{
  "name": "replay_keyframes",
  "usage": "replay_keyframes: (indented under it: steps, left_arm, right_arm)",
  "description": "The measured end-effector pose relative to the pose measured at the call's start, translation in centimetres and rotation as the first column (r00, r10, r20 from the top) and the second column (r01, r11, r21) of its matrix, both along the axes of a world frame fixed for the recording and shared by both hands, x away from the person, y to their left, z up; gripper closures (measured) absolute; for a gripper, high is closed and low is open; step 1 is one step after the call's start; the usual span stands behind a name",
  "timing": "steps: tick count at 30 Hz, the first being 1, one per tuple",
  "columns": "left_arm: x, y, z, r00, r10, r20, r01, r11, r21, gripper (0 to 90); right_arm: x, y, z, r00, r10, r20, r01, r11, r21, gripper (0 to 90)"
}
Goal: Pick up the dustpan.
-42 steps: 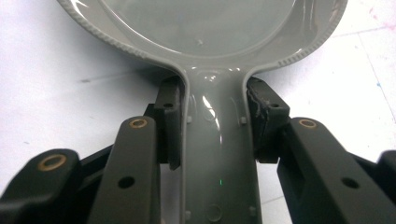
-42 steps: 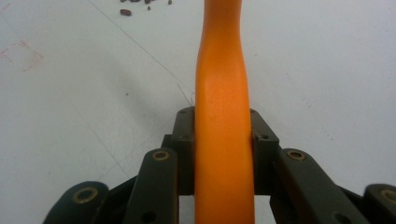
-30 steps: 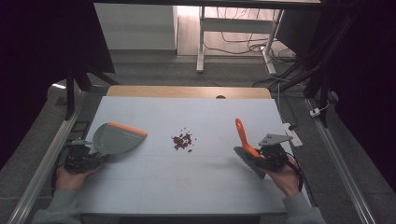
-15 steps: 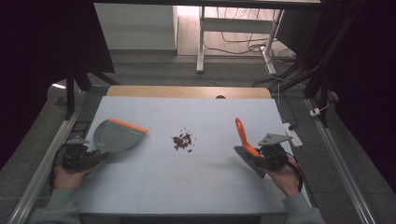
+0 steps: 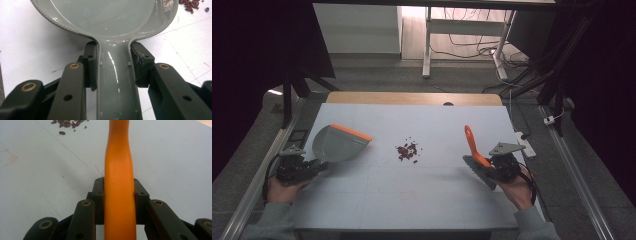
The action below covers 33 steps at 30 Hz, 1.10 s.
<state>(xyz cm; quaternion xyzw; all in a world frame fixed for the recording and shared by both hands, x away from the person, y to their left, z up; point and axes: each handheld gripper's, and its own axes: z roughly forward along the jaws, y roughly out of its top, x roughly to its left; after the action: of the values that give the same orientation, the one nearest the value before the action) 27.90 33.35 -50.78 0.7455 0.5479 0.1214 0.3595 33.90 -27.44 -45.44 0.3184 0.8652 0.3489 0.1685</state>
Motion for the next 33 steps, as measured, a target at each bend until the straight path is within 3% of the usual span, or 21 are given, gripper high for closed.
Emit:
replay_keyframes:
  steps: [10,18,33]
  left_arm:
    - [-0.1,-0.7,0.6,0.9972,-0.071,0.024,0.071,0.9975,0.005,61.9]
    - [-0.3,-1.7,1.3,0.9885,-0.148,0.030,0.148,0.9890,0.012,61.9]
    - [-0.5,-1.7,1.8,0.9790,-0.193,0.065,0.195,0.9807,-0.017,61.9]
  right_arm:
    - [0.3,0.1,0.1,1.0000,-0.002,0.005,0.001,1.000,0.012,70.1]
    - [0.9,0.9,0.3,0.9999,-0.002,0.012,0.002,1.000,0.025,70.2]
    - [4.2,3.9,0.9,1.0000,-0.001,0.007,0.001,0.997,0.077,70.2]
